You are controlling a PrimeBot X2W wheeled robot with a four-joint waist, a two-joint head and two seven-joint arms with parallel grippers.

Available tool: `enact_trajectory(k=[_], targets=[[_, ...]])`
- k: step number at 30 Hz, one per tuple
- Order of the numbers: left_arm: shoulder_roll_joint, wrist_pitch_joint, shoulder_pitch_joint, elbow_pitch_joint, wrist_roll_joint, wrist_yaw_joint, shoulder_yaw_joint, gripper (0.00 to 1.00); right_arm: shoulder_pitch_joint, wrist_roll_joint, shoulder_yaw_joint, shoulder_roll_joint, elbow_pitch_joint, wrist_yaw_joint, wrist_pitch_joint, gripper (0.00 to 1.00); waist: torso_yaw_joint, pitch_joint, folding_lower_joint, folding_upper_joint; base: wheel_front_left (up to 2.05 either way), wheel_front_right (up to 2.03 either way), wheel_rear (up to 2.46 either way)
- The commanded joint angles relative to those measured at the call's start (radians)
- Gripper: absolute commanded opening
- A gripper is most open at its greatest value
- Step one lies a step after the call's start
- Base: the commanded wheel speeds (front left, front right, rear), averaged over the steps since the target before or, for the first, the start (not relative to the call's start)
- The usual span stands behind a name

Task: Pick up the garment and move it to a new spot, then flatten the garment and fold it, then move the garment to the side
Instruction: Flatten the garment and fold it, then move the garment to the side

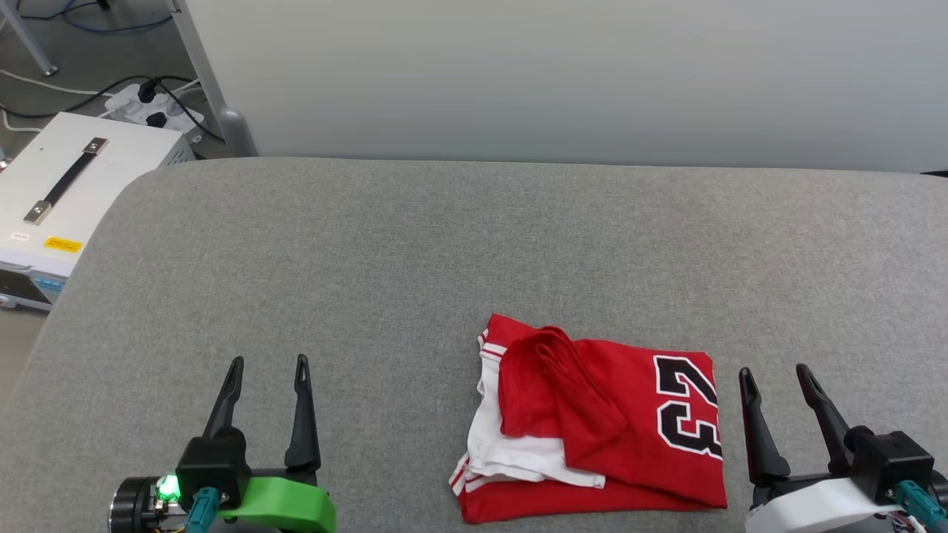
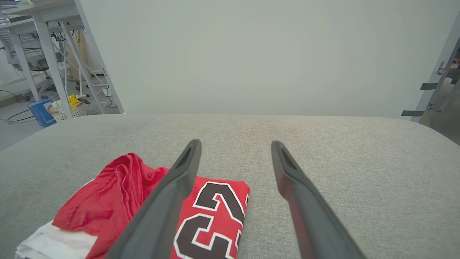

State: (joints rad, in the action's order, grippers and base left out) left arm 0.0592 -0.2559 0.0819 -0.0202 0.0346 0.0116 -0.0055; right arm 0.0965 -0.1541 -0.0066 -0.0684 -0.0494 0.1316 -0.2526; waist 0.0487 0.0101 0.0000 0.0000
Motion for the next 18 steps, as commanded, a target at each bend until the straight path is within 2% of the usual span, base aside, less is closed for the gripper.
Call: enact_trajectory(k=[1,11,18], targets=[[-0.002,-0.006,0.014,-0.002,0.002,-0.005,-0.002,1.0,0.012,0.007,-0.001,0.003,-0.003,-0.001,-0.009,1.0,0.001,0.001,0.0,0.0,0.0,0.0,0.0],[-0.004,-0.006,0.011,-0.012,0.001,0.0,-0.007,1.0,-0.018,0.037,-0.006,-0.012,-0.005,-0.001,-0.009,1.0,0.006,0.004,0.0,0.0,0.0,0.0,0.0],[-0.005,-0.006,-0.004,-0.016,0.0,0.002,-0.011,1.0,-0.156,0.014,-0.012,-0.111,0.004,-0.001,-0.009,1.0,0.012,0.023,0.0,0.0,0.0,0.0,0.0]])
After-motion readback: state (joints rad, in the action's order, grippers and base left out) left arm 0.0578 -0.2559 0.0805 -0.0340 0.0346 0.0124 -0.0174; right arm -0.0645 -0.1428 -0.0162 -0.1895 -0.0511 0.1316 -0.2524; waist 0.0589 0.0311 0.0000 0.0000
